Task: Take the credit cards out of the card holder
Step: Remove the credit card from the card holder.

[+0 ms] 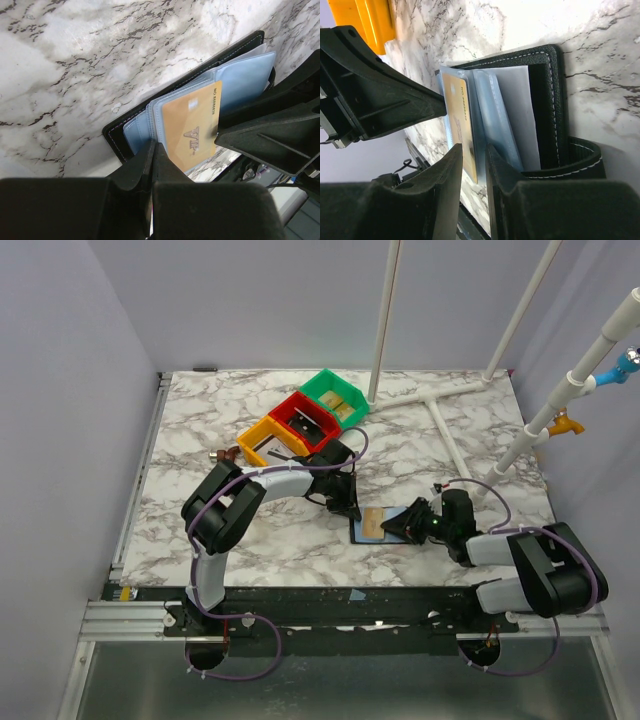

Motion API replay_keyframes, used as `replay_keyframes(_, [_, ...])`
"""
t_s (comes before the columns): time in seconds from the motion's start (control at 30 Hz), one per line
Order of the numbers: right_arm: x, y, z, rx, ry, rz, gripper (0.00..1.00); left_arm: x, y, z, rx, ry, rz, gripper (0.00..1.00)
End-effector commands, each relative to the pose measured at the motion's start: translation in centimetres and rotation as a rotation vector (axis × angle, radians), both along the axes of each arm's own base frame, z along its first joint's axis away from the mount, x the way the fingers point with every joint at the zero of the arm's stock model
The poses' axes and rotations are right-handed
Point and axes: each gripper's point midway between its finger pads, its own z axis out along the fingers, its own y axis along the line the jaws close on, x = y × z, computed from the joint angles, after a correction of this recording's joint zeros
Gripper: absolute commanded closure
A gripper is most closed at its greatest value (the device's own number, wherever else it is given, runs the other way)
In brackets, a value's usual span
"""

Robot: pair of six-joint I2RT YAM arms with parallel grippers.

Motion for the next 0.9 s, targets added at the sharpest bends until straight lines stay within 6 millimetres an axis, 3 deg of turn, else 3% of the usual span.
replay_keyframes(0.0, [0.3,0.46,0.54,0.036,-0.02,0.018,0.72,-0.63,3.65,-4.14,0.174,0.036,0.016,1.0])
replay_keyframes(0.43, [0.44,0.77,0.34,0.064,-0.014,0.021,0.81,-0.76,3.72,-4.32,0.174,0.04,0.016,1.0])
replay_keyframes(0.77, [0.46,0.82,0.55,0.069,-0.021,0.023,0.99,-0.84,3.86,-4.47,0.18,0.039,0.015,1.0])
replay_keyframes(0.87, [0.42,0.69,0.5,0.061,-0.023,0.018,0.99,-0.85,3.89,-4.49,0.181,0.04,0.015,1.0])
